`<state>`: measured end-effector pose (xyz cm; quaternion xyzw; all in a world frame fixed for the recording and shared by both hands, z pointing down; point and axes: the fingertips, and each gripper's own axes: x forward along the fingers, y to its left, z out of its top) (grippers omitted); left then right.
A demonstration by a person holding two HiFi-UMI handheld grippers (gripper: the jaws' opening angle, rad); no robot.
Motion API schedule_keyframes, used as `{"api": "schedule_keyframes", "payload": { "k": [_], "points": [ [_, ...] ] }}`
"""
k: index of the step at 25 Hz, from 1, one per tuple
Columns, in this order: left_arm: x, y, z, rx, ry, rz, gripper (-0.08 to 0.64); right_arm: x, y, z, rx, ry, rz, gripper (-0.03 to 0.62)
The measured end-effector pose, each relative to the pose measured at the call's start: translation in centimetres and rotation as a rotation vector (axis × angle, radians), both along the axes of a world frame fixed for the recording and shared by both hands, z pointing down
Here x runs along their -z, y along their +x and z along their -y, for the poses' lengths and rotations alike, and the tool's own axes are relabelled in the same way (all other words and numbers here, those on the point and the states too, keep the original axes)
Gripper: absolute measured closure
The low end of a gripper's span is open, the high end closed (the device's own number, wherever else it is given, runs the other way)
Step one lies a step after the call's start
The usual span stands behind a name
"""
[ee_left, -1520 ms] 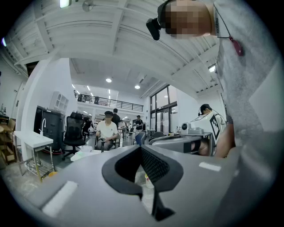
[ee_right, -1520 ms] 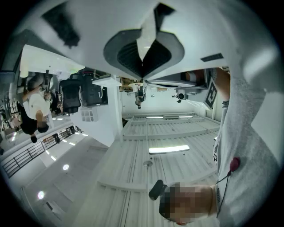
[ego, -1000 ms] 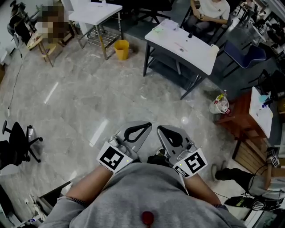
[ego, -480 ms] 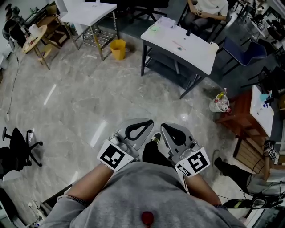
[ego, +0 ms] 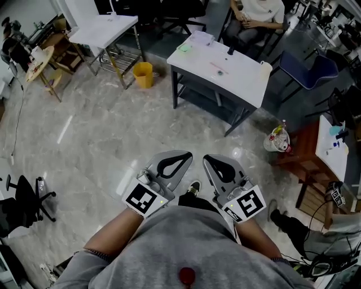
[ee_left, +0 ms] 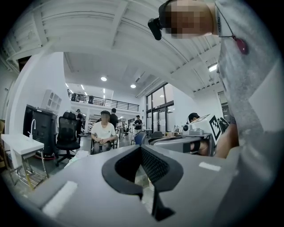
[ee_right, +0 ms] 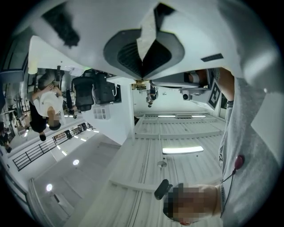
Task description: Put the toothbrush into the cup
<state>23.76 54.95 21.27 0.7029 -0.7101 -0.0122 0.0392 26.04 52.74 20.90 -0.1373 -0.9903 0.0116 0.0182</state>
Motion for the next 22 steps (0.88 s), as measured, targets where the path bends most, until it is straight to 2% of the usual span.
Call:
{"api": "schedule_keyframes", "payload": {
  "k": [10,16,22],
  "points": [
    [0.3,-2.0,7.6,0.021,-0.017,0.011,0.555,0.2,-2.1,7.6,0.03,0.005,0.008,0.584],
    [0.0,-3.5,10.2,0.013,-0.016,0.003,0.555,-0.1,-3.7,9.9,0.025,-0.007,0.0,0.584],
    [-0.8,-6.5,12.9,-0.003,-0.011,-0.005,0.555,-0.9,-6.8,12.1,0.019,-0.008,-0.01,0.584]
  ]
}}
